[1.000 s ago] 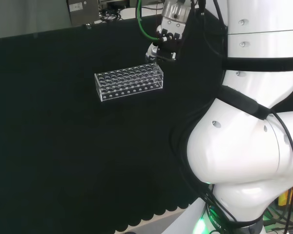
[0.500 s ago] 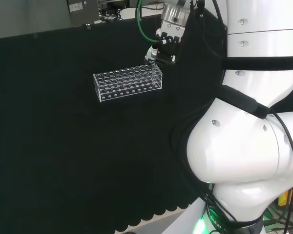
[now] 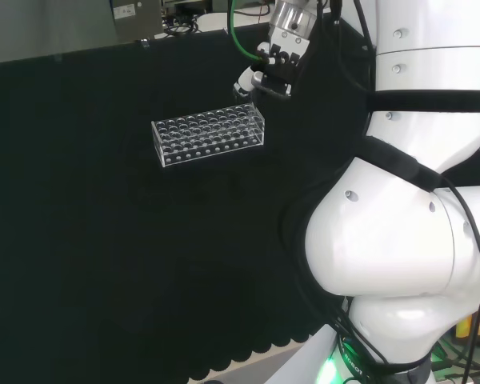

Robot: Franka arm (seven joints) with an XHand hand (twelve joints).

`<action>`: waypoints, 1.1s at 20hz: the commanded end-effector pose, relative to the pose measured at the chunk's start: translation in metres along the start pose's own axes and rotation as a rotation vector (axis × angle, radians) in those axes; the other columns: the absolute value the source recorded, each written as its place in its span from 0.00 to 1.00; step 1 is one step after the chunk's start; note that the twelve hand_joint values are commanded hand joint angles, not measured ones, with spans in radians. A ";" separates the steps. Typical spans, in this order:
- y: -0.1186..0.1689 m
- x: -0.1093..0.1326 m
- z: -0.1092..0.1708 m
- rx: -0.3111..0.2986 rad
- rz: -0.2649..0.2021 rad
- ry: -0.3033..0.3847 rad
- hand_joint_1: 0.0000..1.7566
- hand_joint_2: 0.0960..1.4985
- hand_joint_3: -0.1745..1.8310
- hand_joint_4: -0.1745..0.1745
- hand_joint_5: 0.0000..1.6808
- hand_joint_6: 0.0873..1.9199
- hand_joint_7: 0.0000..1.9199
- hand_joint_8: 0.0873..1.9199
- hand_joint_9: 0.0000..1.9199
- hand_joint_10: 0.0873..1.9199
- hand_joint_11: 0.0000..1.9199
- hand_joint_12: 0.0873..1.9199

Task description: Put the test tube back in the rack.

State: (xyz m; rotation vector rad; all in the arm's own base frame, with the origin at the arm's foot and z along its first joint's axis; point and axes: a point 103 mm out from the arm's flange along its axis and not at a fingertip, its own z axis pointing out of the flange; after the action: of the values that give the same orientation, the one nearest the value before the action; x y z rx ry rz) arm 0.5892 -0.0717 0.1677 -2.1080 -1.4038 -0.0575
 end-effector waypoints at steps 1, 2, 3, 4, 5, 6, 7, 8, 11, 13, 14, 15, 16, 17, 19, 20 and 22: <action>-0.014 0.004 -0.011 0.003 -0.018 0.008 0.59 0.32 0.46 0.34 0.33 0.36 0.32 0.45 0.37 0.42 0.19 0.76; -0.018 0.006 -0.016 -0.001 -0.022 0.006 0.59 0.32 0.46 0.35 0.33 0.36 0.32 0.45 0.37 0.42 0.19 0.76; -0.022 0.007 -0.022 -0.006 -0.027 0.004 0.59 0.33 0.46 0.35 0.33 0.36 0.32 0.45 0.37 0.42 0.19 0.76; -0.026 0.009 -0.027 -0.013 -0.033 0.000 0.59 0.33 0.45 0.35 0.33 0.36 0.31 0.45 0.37 0.42 0.18 0.76; -0.031 0.011 -0.034 -0.022 -0.036 -0.005 0.59 0.33 0.45 0.35 0.33 0.36 0.31 0.45 0.36 0.42 0.18 0.76; -0.035 0.014 -0.039 -0.028 -0.041 -0.010 0.59 0.33 0.45 0.35 0.32 0.35 0.31 0.45 0.36 0.42 0.18 0.77; -0.040 0.016 -0.046 -0.033 -0.047 -0.013 0.59 0.33 0.45 0.36 0.32 0.35 0.31 0.45 0.36 0.42 0.18 0.77; -0.045 0.019 -0.052 -0.038 -0.053 -0.014 0.59 0.33 0.45 0.36 0.32 0.35 0.31 0.45 0.36 0.42 0.18 0.77; -0.060 0.032 -0.069 -0.054 -0.070 -0.016 0.59 0.33 0.45 0.36 0.31 0.35 0.30 0.45 0.35 0.42 0.17 0.77; -0.072 0.040 -0.081 -0.064 -0.084 -0.012 0.58 0.33 0.45 0.36 0.31 0.34 0.30 0.45 0.35 0.42 0.17 0.77; -0.077 0.043 -0.086 -0.067 -0.092 -0.010 0.58 0.33 0.44 0.36 0.31 0.34 0.29 0.45 0.35 0.42 0.17 0.77; -0.083 0.047 -0.090 -0.069 -0.100 -0.011 0.58 0.33 0.44 0.36 0.31 0.34 0.29 0.45 0.35 0.42 0.17 0.77; -0.089 0.051 -0.094 -0.070 -0.107 -0.018 0.58 0.33 0.44 0.36 0.31 0.34 0.29 0.45 0.35 0.42 0.17 0.77; -0.095 0.055 -0.098 -0.075 -0.114 -0.021 0.58 0.34 0.44 0.36 0.31 0.34 0.29 0.46 0.35 0.42 0.16 0.77; -0.109 0.065 -0.105 -0.095 -0.126 -0.033 0.58 0.34 0.43 0.36 0.30 0.33 0.29 0.46 0.35 0.42 0.16 0.77; -0.115 0.069 -0.108 -0.101 -0.136 -0.037 0.58 0.34 0.43 0.36 0.30 0.33 0.29 0.46 0.35 0.42 0.16 0.78; -0.125 0.074 -0.113 -0.111 -0.150 -0.043 0.58 0.34 0.43 0.36 0.30 0.33 0.29 0.46 0.34 0.42 0.16 0.78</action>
State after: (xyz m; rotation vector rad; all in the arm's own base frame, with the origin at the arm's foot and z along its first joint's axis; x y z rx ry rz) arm 0.5660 -0.0534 0.3128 -2.1154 -1.5602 -0.1588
